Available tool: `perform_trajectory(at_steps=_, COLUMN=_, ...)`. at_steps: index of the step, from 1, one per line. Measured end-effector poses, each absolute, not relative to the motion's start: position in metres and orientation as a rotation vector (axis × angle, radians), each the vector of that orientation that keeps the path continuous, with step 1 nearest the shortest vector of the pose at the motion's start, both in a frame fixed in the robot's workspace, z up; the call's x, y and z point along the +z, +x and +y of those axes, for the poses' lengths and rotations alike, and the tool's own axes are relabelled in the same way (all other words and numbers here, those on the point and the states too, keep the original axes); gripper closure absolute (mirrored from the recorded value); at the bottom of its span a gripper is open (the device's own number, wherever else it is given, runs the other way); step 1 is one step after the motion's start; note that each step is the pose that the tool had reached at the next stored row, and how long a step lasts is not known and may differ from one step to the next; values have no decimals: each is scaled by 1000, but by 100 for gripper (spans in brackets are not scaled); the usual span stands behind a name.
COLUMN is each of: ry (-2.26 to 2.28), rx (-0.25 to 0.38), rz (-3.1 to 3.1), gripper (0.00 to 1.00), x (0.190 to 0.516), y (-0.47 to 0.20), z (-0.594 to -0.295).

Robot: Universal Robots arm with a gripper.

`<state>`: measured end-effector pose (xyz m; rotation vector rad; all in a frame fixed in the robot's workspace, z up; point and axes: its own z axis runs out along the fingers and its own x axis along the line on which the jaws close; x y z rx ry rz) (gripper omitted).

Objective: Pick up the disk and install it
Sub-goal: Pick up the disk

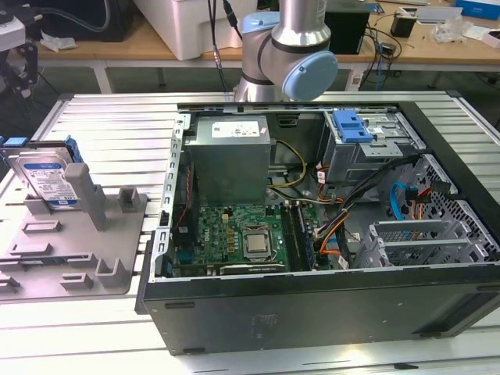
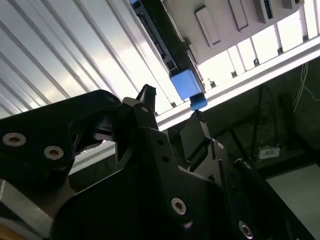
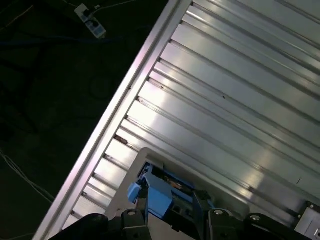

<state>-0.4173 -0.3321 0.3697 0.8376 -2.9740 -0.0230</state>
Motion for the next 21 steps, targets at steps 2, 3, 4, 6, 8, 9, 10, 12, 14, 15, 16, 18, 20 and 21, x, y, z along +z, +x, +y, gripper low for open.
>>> perform_trajectory(at_steps=2, ry=916, rx=-19, rz=-2950, gripper=52, x=370, y=-417, z=-332)
perform_trajectory(at_steps=3, ry=941, rx=-18, rz=-2942, gripper=52, x=370, y=-417, z=-332)
perform_trajectory(at_steps=4, ry=970, rx=-17, rz=-2932, gripper=52, x=370, y=-417, z=-332)
perform_trajectory(at_steps=6, ry=1026, rx=-14, rz=-2913, gripper=52, x=370, y=-417, z=-332)
perform_trajectory(at_steps=8, ry=1088, rx=-10, rz=-2890, gripper=52, x=370, y=-417, z=-332)
perform_trajectory(at_steps=9, ry=1123, rx=-9, rz=-2876, gripper=52, x=370, y=-417, z=-332)
perform_trajectory(at_steps=10, ry=1149, rx=-7, rz=-2866, gripper=52, x=370, y=-417, z=-332)
perform_trajectory(at_steps=12, ry=1212, rx=-4, rz=-2839, gripper=52, x=370, y=-417, z=-332)
perform_trajectory(at_steps=14, ry=1286, rx=0, rz=-2806, gripper=52, x=369, y=-417, z=-332)
perform_trajectory(at_steps=15, ry=1312, rx=2, rz=-2793, gripper=52, x=369, y=-417, z=-332)
perform_trajectory(at_steps=16, ry=1358, rx=5, rz=-2770, gripper=52, x=369, y=-417, z=-332)
perform_trajectory(at_steps=18, ry=1440, rx=9, rz=-2728, gripper=52, x=369, y=-417, z=-332)
perform_trajectory(at_steps=20, ry=1494, rx=12, rz=-2699, gripper=52, x=369, y=-417, z=-332)
perform_trajectory(at_steps=21, ry=1518, rx=13, rz=-2685, gripper=52, x=369, y=-417, z=-332)
